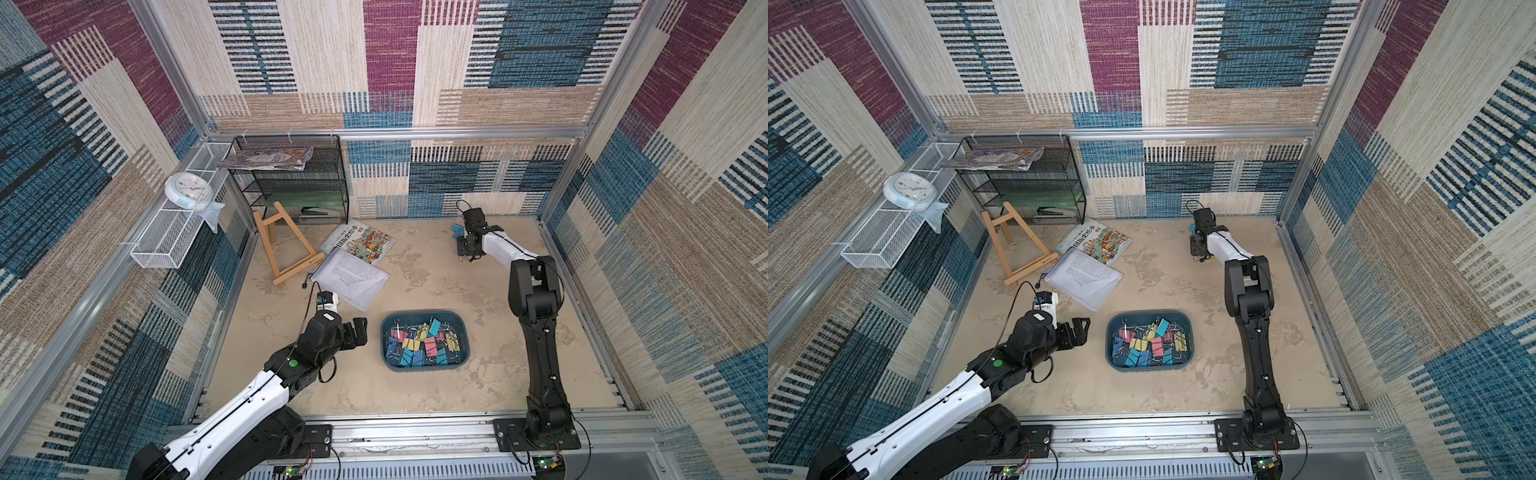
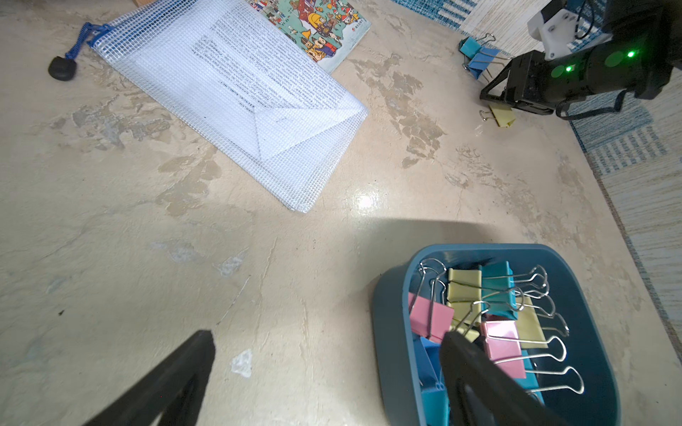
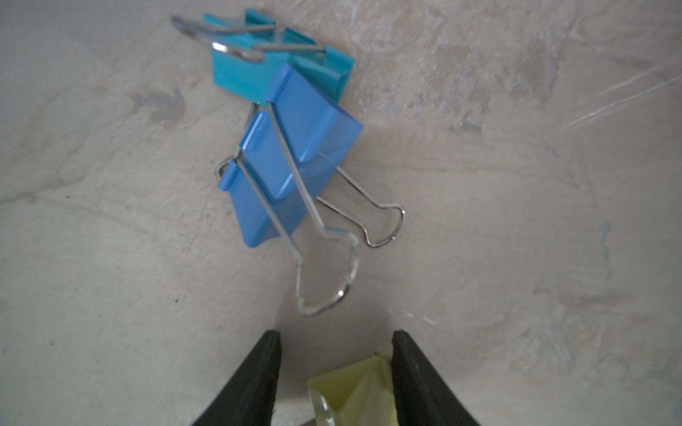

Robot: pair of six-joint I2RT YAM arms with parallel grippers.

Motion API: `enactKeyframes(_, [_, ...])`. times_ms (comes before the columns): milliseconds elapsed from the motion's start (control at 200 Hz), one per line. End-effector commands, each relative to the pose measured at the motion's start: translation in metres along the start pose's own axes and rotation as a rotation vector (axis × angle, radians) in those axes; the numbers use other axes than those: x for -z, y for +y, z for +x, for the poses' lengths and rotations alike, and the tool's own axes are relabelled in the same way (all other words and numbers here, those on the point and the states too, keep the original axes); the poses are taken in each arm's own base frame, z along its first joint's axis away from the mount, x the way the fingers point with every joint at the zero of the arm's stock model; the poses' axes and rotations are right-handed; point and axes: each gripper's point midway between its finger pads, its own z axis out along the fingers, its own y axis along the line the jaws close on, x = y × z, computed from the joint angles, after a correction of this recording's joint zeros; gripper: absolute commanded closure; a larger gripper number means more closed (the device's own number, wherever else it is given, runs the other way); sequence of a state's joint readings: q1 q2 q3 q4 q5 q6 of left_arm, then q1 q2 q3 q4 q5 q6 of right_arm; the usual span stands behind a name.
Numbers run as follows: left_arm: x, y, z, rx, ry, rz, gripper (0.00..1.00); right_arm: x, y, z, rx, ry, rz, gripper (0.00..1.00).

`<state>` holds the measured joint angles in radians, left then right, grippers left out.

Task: Put the binder clips in the storage box
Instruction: Pick up the binder clip at the center of the board.

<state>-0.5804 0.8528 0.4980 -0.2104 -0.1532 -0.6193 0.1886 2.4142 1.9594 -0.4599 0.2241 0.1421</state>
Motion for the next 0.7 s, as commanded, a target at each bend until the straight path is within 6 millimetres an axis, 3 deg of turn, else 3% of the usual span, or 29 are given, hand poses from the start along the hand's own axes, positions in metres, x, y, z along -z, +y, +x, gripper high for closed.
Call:
enactKeyframes(0, [0.000,-0.004,-0.005,0.004,-0.015,0.016,0.00,0.004,0.003,0.030,0.004,0.090,-0.037,0.44])
enactKeyframes(215, [0.001,-0.006,-0.007,0.007,-0.020,0.022,0.01,0.017,0.002,0.036,-0.009,0.086,-0.086,0.40])
enactKeyframes(486, [0.003,-0.004,-0.005,0.017,-0.020,0.023,0.01,0.004,0.002,0.051,-0.032,0.136,-0.099,0.53])
enactKeyframes(696, [0.002,-0.005,-0.006,0.018,-0.030,0.029,0.01,0.016,0.005,0.052,-0.057,0.118,-0.126,0.52])
